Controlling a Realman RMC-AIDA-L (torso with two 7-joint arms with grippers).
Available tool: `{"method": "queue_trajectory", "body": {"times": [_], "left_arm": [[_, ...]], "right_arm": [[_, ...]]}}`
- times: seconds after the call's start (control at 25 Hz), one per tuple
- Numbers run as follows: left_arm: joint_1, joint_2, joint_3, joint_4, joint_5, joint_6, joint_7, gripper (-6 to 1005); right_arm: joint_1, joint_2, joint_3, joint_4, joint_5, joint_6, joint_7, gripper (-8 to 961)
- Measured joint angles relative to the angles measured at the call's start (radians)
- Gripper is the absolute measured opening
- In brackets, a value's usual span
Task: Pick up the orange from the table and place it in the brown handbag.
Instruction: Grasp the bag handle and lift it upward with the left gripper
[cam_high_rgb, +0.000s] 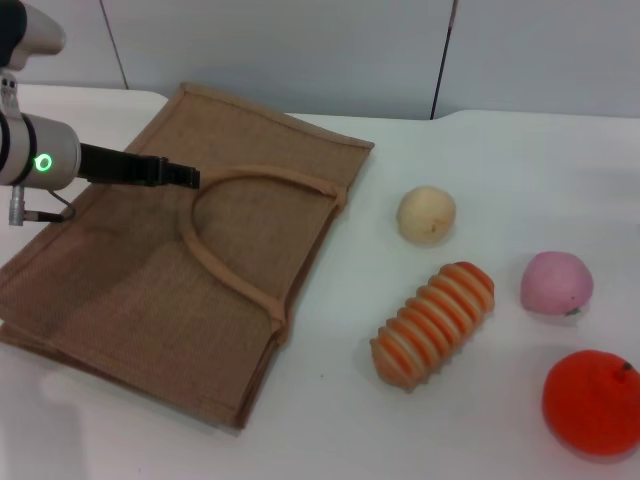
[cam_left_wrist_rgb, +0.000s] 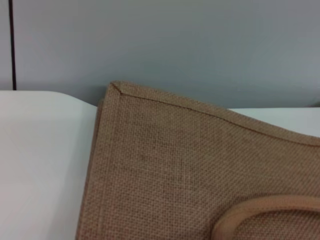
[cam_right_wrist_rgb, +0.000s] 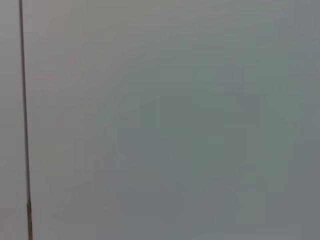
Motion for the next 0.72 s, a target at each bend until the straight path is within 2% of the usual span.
{"method": "queue_trajectory", "body": {"times": [0.72], "left_arm": [[-0.041,-0.004,0.001,-0.116,0.0,0.126,0.122,678]], "right_arm": [[0.005,0.001,0.0,0.003,0.001,0.0,0.0,881]]}}
